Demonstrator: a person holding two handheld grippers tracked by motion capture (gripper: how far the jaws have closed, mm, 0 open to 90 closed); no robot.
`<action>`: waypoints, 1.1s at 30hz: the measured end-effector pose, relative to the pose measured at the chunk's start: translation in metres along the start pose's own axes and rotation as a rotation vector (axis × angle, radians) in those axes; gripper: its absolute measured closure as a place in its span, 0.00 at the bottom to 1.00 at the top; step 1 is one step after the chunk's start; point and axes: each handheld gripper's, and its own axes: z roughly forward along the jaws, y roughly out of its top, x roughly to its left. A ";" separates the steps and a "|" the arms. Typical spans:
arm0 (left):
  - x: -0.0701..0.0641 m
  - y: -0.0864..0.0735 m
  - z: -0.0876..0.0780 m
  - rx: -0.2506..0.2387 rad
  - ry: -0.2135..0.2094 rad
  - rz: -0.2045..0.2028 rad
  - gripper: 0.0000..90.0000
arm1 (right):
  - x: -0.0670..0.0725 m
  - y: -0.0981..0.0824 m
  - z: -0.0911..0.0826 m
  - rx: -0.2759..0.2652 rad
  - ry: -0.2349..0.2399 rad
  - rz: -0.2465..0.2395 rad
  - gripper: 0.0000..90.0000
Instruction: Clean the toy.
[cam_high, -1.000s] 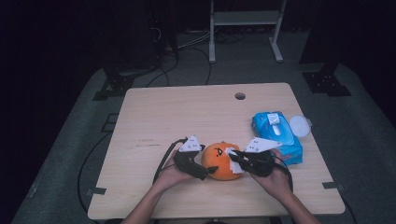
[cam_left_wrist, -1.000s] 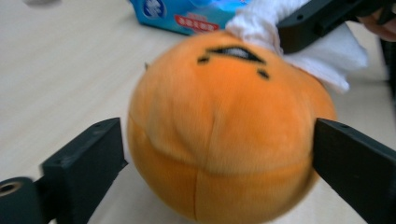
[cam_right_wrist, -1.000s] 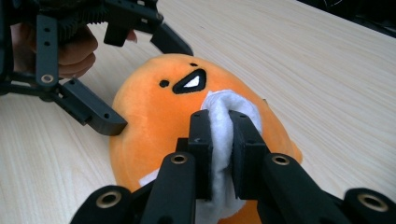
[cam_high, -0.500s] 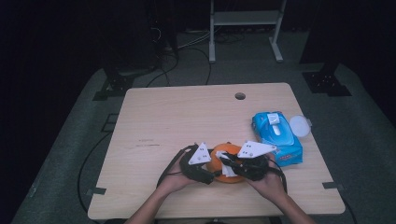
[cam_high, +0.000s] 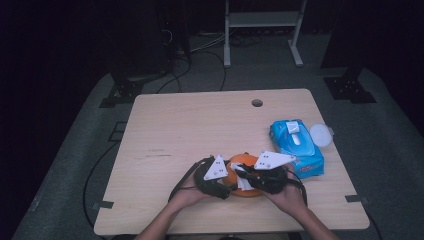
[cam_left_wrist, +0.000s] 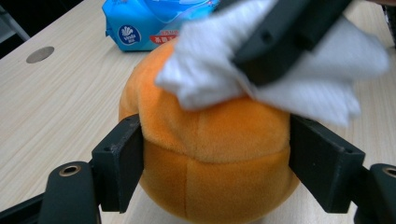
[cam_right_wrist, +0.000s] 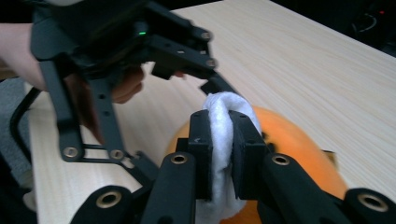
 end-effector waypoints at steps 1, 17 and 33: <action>0.002 -0.003 0.000 0.001 -0.008 -0.015 0.26 | -0.007 -0.003 -0.003 0.010 -0.048 0.004 0.88; -0.003 -0.005 0.001 0.006 0.016 0.054 0.26 | -0.015 -0.006 -0.004 0.022 -0.075 0.042 0.88; 0.010 -0.012 -0.001 0.023 -0.015 -0.072 0.26 | -0.007 -0.007 0.001 0.029 -0.047 0.026 0.88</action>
